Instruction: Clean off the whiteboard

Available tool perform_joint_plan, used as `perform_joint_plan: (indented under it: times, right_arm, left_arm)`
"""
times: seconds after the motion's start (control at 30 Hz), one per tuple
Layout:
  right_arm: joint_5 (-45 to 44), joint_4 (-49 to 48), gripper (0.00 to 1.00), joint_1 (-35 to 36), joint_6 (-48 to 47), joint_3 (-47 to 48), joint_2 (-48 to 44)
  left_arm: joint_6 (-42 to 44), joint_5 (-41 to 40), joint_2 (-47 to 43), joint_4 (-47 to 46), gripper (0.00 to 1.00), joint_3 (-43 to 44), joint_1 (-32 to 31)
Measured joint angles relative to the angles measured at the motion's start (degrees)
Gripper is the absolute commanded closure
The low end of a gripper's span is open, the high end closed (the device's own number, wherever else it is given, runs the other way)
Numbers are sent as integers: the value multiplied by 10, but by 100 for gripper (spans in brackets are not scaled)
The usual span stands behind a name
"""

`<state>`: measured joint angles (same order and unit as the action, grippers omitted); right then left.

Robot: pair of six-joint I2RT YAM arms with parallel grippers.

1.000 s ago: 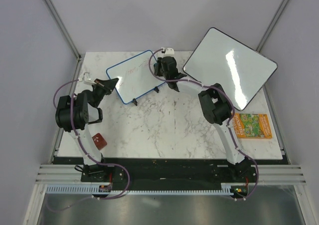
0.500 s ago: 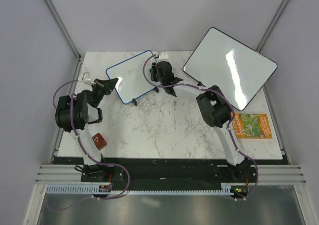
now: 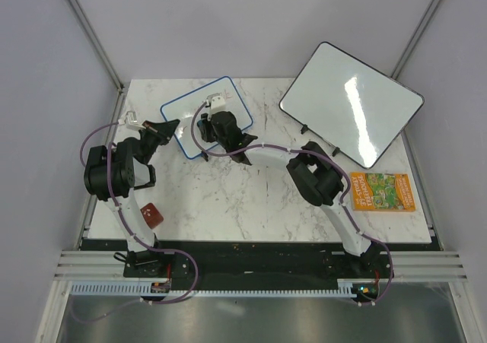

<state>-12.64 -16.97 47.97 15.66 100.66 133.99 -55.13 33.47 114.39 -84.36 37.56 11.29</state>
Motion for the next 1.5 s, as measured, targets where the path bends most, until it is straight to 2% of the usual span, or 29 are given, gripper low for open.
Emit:
perform_joint_plan:
  times: [0.5, 0.9, 1.13, 1.5]
  right_arm:
    - [-4, 3, 100, 45, 0, 31, 16]
    - [-14, 89, 100, 52, -10, 121, 45]
    - [-15, 109, 100, 57, -24, 141, 50]
    - [-69, 112, 100, 89, -57, 167, 66]
  left_arm:
    - [0, -2, 3, 0, 98, 0, 2]
    - [0, -5, 3, 1, 98, 2, 3]
    - [0, -5, 3, 0, 98, 2, 3]
    - [0, -4, 3, 1, 98, 2, 2]
